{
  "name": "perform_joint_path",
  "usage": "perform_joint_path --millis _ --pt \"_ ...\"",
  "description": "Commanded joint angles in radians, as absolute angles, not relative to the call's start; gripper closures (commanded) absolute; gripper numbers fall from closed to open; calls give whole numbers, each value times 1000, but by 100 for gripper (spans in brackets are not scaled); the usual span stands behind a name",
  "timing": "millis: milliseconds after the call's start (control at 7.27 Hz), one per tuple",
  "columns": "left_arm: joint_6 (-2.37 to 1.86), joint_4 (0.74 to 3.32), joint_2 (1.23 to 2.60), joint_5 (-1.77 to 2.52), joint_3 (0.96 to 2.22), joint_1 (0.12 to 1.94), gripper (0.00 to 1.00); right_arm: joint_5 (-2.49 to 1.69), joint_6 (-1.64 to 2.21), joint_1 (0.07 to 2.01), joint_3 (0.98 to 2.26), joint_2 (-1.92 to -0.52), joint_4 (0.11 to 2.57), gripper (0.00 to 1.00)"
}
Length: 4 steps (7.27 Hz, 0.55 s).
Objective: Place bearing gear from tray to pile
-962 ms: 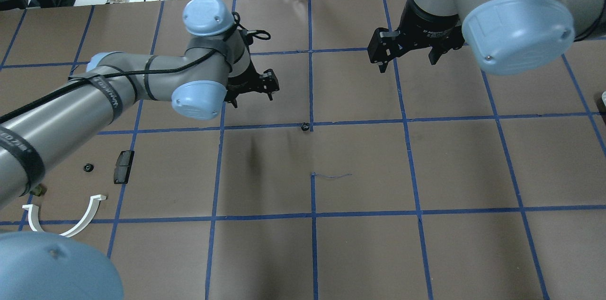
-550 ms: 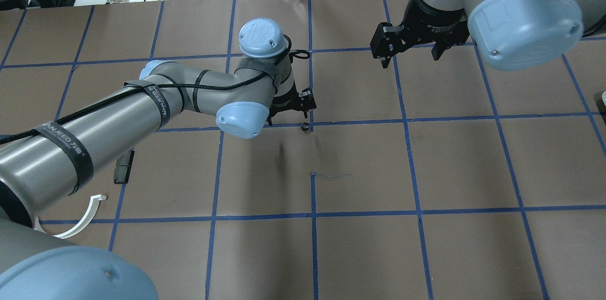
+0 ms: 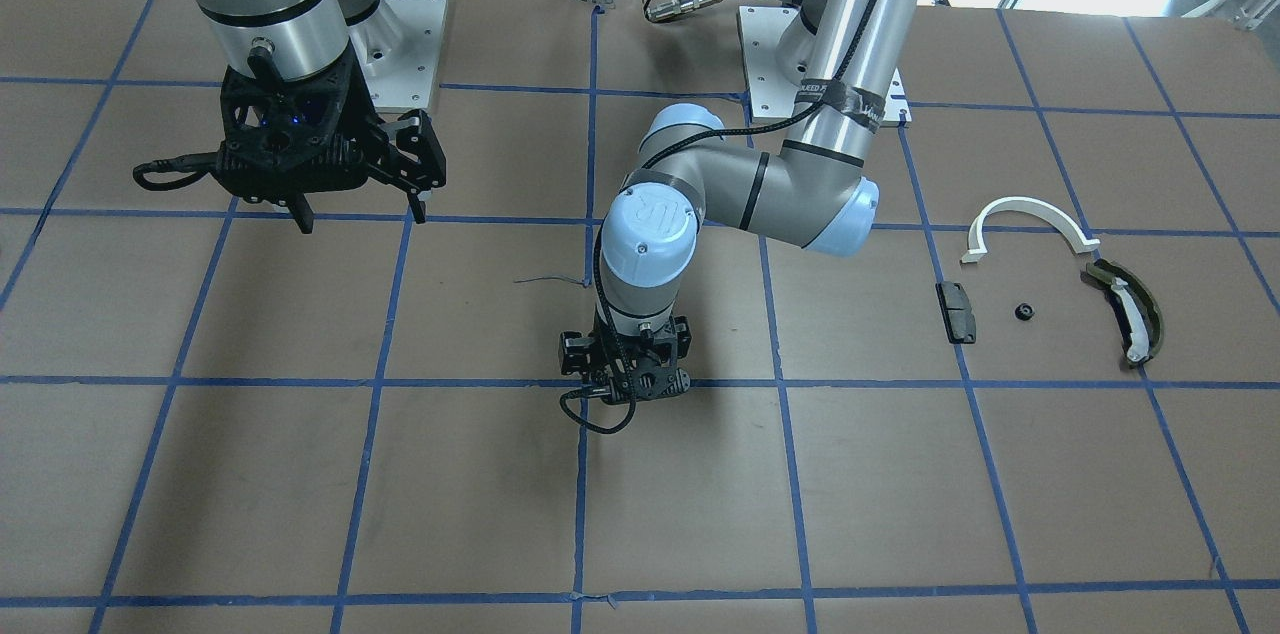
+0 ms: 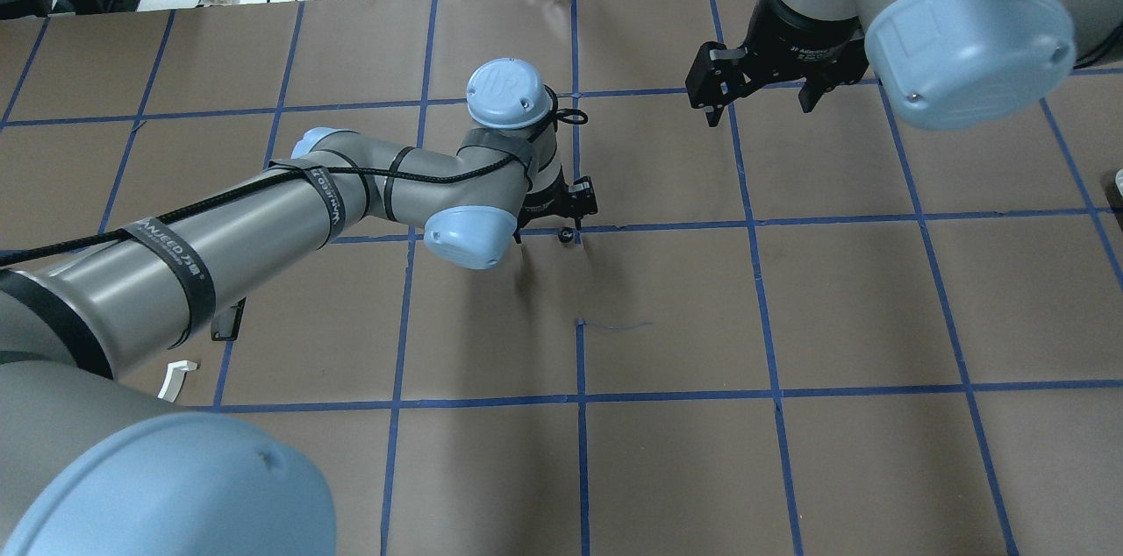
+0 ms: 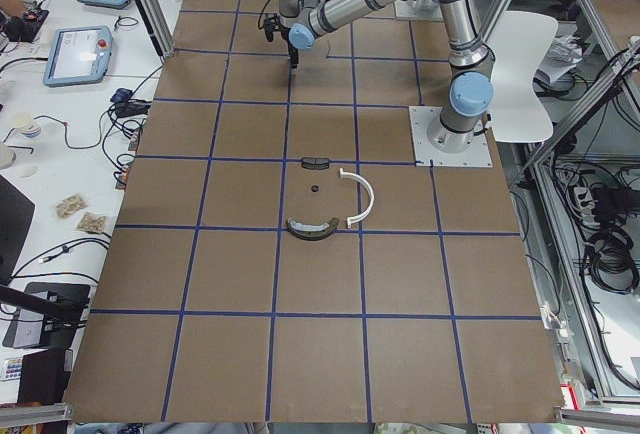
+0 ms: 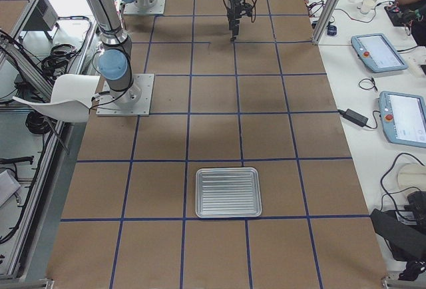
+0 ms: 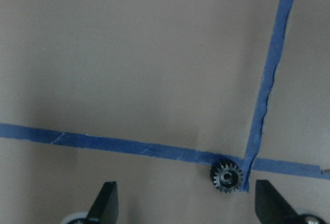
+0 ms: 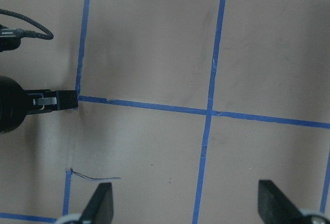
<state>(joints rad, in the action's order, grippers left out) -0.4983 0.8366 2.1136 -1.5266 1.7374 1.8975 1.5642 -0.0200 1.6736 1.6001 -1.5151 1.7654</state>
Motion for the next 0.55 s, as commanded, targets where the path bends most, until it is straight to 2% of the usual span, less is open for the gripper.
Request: perform_joint_path --millis 0,138,412 --pt "-506 822 2128 -1528 1736 1911 13 1563 -20 1674 1598 -1514 1766 0" --pt "-503 824 2126 -1528 1736 1911 19 1562 -18 1674 1598 -1514 1766 0" --pt "-502 824 2126 -1528 1735 1913 51 1559 -17 1674 1594 -1514 1766 0"
